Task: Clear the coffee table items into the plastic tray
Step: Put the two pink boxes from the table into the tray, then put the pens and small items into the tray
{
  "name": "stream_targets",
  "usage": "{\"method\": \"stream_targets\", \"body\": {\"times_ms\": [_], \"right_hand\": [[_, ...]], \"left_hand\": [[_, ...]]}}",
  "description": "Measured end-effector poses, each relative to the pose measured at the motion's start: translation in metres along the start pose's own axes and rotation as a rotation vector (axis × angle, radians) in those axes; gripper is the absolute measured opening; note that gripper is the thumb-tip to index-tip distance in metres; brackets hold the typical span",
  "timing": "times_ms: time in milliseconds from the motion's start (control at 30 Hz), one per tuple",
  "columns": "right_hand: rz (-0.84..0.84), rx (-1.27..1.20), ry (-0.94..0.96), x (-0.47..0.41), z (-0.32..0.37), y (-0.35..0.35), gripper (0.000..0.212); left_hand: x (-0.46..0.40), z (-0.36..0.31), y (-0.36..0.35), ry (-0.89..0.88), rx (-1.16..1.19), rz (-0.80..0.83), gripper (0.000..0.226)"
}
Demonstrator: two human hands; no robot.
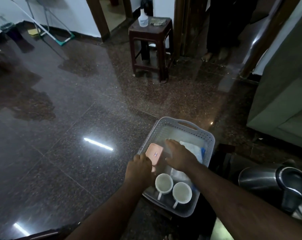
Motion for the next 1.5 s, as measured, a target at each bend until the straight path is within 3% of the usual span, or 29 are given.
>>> {"method": "stream_targets", "body": {"times_ms": [67, 233, 433, 700, 967, 1333, 1400, 1500], "right_hand": [[-0.131, 0.109, -0.039, 0.023, -0.01, 0.021, 0.073], [-0.386, 0.507, -0.122, 0.103, -0.039, 0.08, 0.086], [-0.66, 0.413, -0.387, 0.236, -0.106, 0.146, 0.087], [-0.775, 0.26, -0.845, 0.438, -0.217, 0.148, 0.091], [-0.794, 0.075, -1.172, 0.583, -0.287, 0.069, 0.091], [-0.639, -0.141, -1.284, 0.616, -0.39, -0.054, 0.084], [-0.589, -0.177, -1.289, 0.613, -0.418, -0.077, 0.077], [-0.541, -0.191, -1.286, 0.607, -0.459, -0.1, 0.06]], "left_hand": [[-0.001, -0.01, 0.025, -0.042, 0.022, -0.084, 0.054], [-0.001, -0.071, 0.096, -0.117, 0.08, -0.338, 0.092], [0.017, -0.202, 0.169, -0.369, 0.086, -0.483, 0.084], [0.076, -0.386, 0.204, -0.711, -0.066, -0.508, 0.084], [0.143, -0.515, 0.156, -0.964, -0.21, -0.422, 0.085], [0.146, -0.619, 0.031, -1.173, -0.465, -0.151, 0.093], [0.137, -0.643, 0.003, -1.197, -0.522, -0.122, 0.078], [0.126, -0.679, -0.037, -1.263, -0.629, -0.058, 0.036]]}}
Point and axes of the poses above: each hand's wrist, its own x-axis away from the middle knuckle, its own y-axis out of the back of the hand, z = x × y, the point moved 2 cm from there along -x, towards the middle knuckle, and after that the axes turned 9 degrees about z, right-handed, at the moved point
